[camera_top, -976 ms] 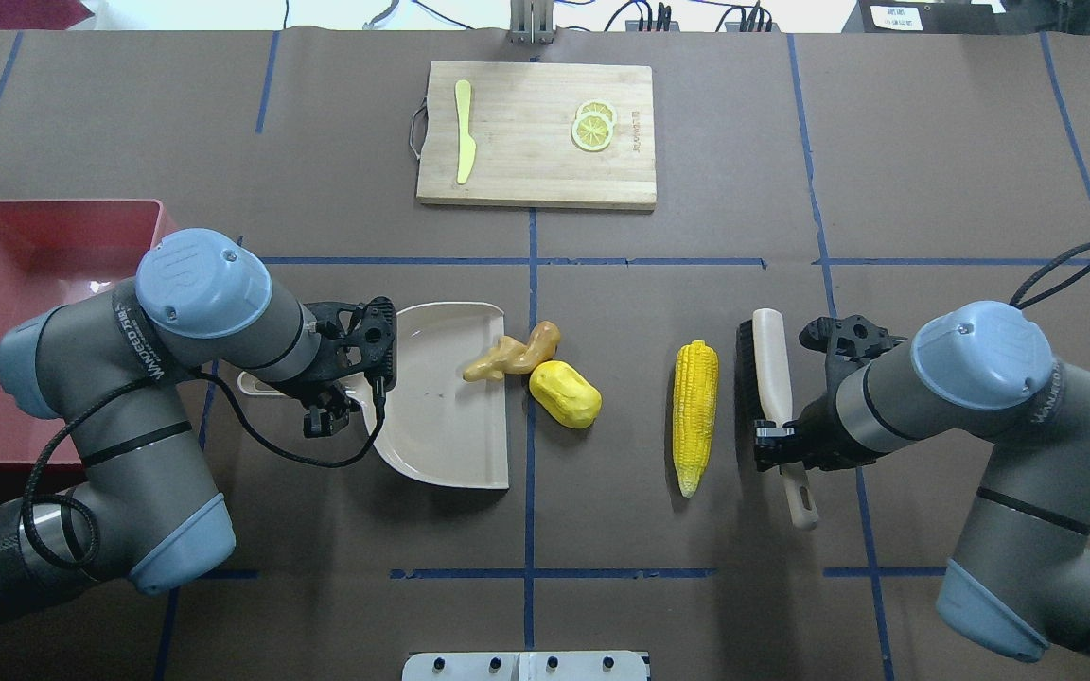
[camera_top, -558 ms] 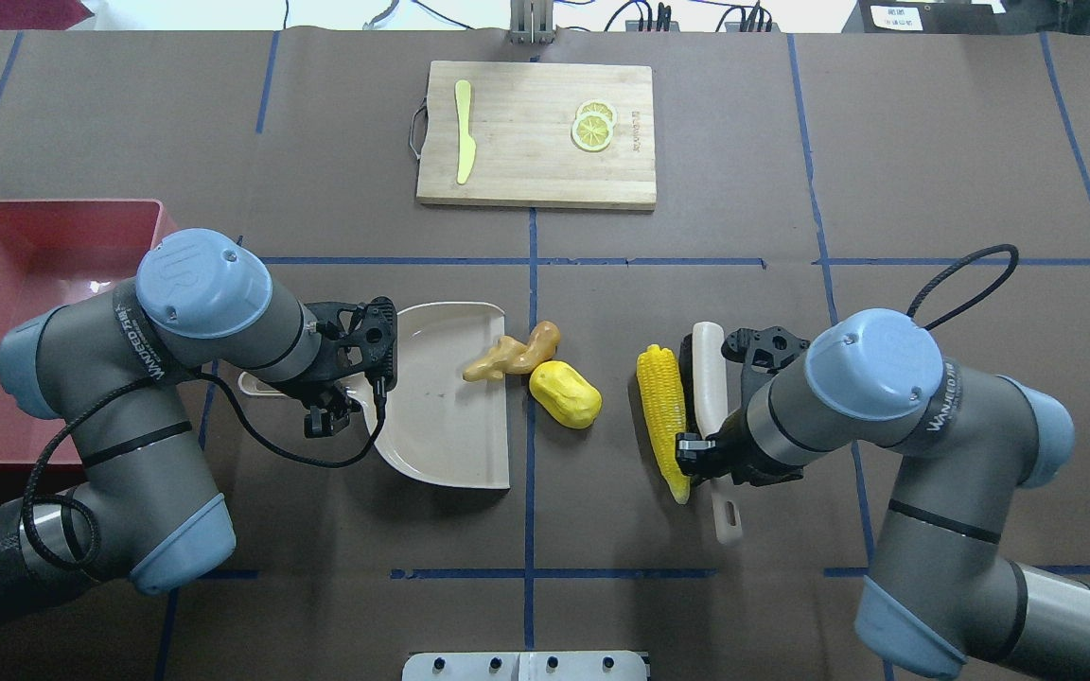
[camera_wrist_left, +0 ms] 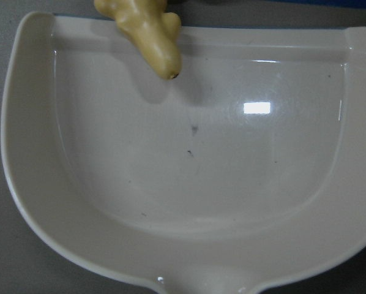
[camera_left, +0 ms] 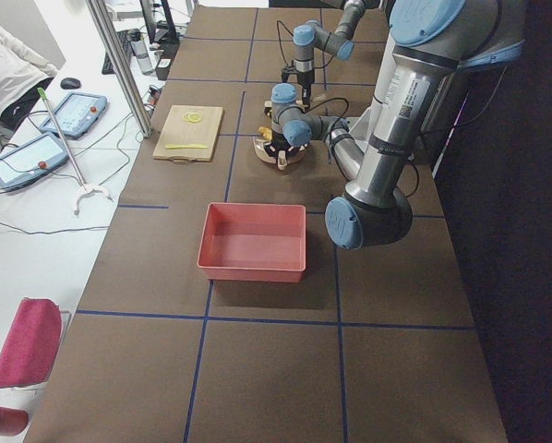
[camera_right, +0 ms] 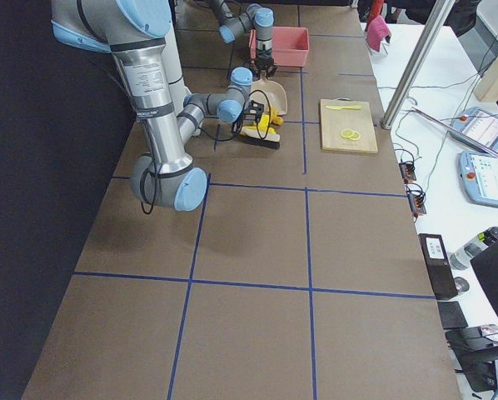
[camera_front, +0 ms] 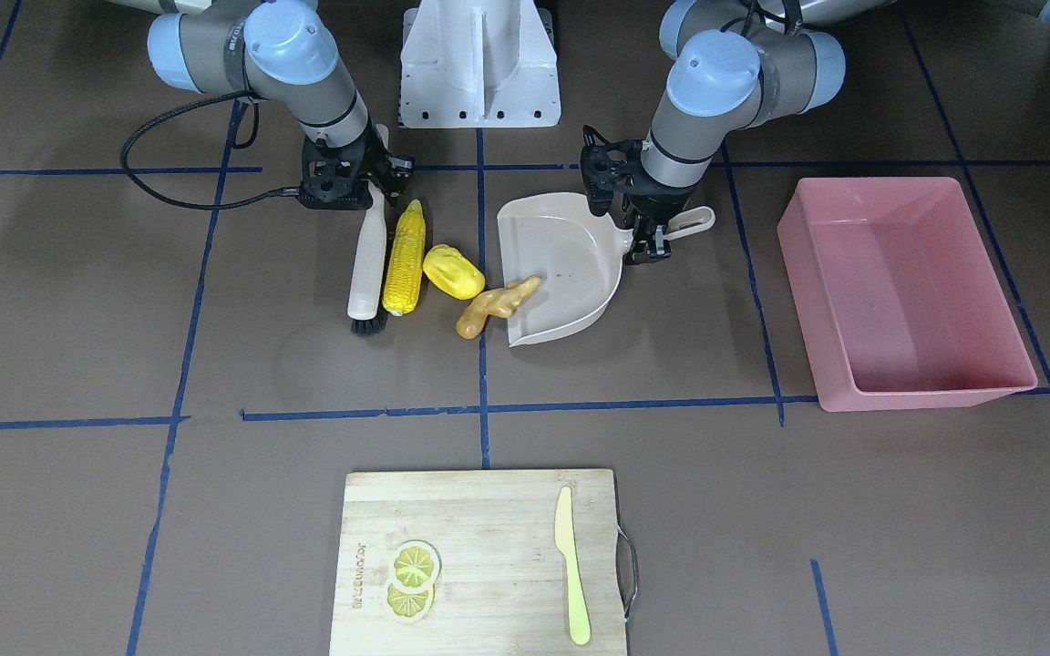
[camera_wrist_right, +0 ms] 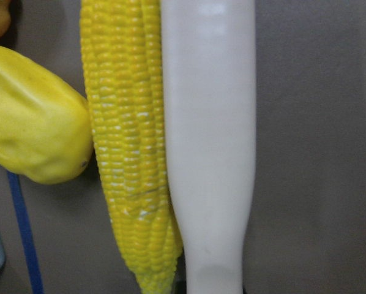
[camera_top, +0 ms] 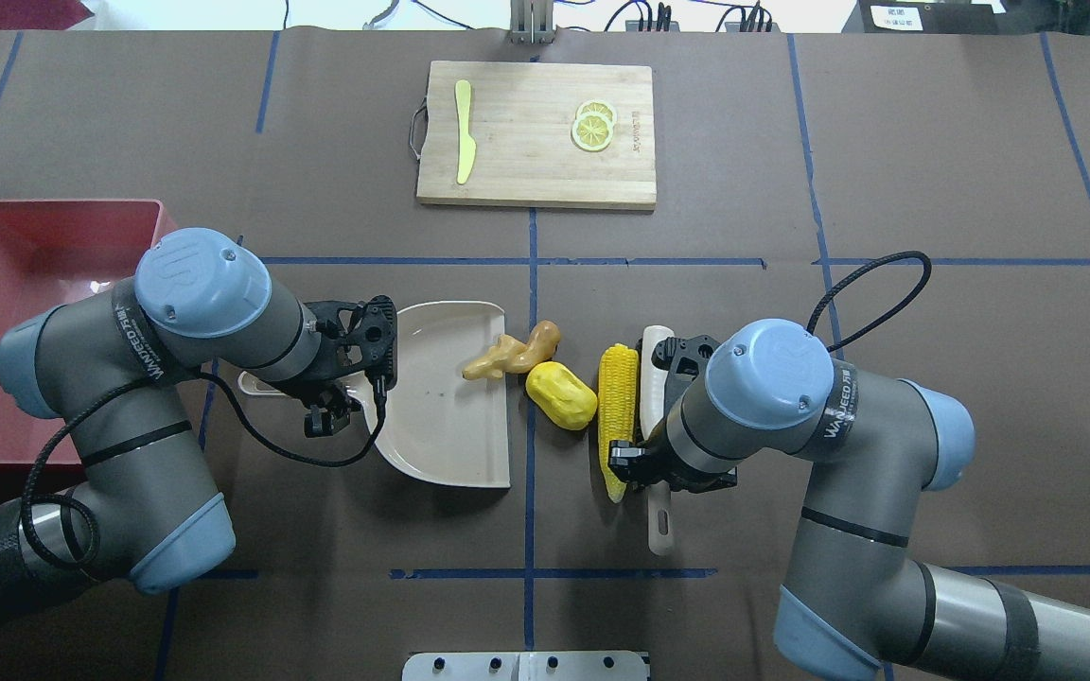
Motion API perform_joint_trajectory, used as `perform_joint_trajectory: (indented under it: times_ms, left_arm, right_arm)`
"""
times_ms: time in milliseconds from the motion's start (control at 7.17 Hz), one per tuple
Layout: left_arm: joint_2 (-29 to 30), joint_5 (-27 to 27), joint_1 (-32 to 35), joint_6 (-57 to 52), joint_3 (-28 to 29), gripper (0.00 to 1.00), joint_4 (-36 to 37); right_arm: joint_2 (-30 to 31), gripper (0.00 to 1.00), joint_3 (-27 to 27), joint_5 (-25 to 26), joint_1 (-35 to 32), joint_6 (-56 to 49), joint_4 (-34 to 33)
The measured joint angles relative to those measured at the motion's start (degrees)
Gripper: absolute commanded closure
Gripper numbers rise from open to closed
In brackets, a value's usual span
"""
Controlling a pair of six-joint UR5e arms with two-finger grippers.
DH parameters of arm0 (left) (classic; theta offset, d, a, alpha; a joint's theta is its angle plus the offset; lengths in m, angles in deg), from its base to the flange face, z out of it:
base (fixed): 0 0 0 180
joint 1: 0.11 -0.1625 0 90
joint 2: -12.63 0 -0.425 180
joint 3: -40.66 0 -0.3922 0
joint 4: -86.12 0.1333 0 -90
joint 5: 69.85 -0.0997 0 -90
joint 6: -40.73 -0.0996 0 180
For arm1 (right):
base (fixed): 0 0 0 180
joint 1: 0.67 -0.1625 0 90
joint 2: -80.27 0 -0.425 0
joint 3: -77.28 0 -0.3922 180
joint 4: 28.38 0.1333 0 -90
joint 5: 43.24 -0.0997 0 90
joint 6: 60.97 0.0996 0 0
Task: Sweep and dump trash into bin
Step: 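Sweep the corn, potato and ginger into the dustpan with the right-held brush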
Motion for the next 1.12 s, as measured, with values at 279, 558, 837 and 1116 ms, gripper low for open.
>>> perform_joint_trajectory:
  times_ms: [279, 558, 837, 1116]
  left_arm:
    - [0.0, 0.06, -0.04, 0.01, -0.02, 0.97, -0.01]
    - [0.0, 0.07, -0.03, 0.16, -0.02, 0.97, -0.01]
    - [0.0, 0.15, -0.04, 0.26, 0.0, 0.97, -0.01]
    - [0.0, 0.31, -0.06, 0.27, 0.06, 0.97, -0.01]
  right_arm:
    - [-3.07, 1.0, 2.03, 0.06, 0.22, 0.53, -0.08]
    - [-6.5, 1.0, 4.81, 0.14, 0.29, 1.14, -0.04]
    - [-9.48, 1.0, 6.95, 0.32, 0.31, 2.25, -0.03]
    - [-11.5, 1.0, 8.17, 0.44, 0.31, 2.5, -0.03]
